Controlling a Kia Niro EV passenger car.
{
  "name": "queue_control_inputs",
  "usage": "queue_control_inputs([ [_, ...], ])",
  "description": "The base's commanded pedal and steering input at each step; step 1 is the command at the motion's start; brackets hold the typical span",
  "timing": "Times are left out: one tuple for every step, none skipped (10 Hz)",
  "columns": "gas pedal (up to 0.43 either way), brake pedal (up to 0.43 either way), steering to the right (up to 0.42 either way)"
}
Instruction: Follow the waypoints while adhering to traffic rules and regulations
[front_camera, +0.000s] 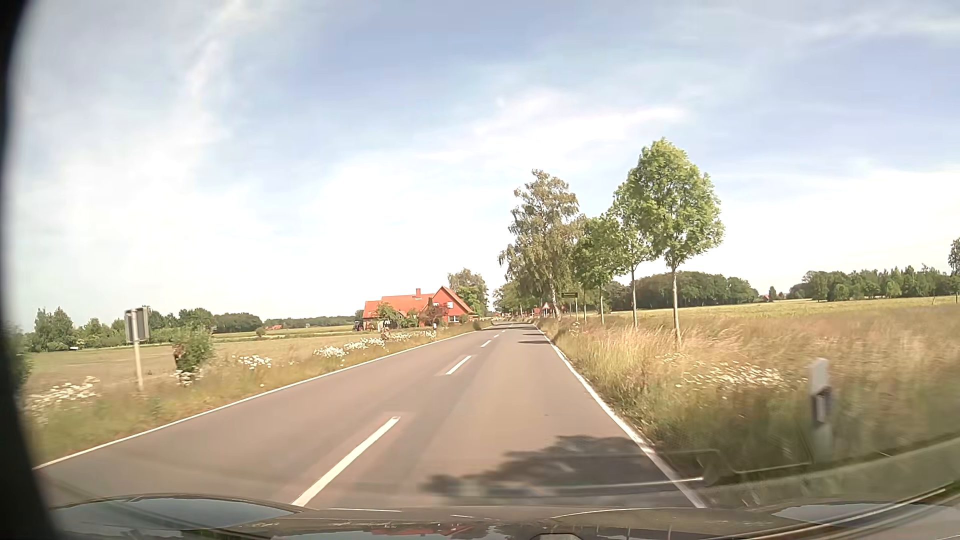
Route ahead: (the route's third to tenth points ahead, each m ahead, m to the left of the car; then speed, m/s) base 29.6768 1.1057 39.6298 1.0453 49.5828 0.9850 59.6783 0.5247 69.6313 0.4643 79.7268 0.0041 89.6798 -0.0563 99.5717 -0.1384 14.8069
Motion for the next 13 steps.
queue_control_inputs([
  [0.22, 0.0, 0.006],
  [0.228, 0.0, 0.005],
  [0.228, 0.0, 0.004],
  [0.228, 0.0, 0.004],
  [0.228, 0.0, 0.003],
  [0.228, 0.0, 0.0],
  [0.228, 0.0, 0.0],
  [0.24, 0.0, 0.0],
  [0.24, 0.0, -0.001],
  [0.24, 0.0, -0.002],
  [0.24, 0.0, -0.002],
  [0.24, 0.0, -0.002],
  [0.24, 0.0, -0.002],
])
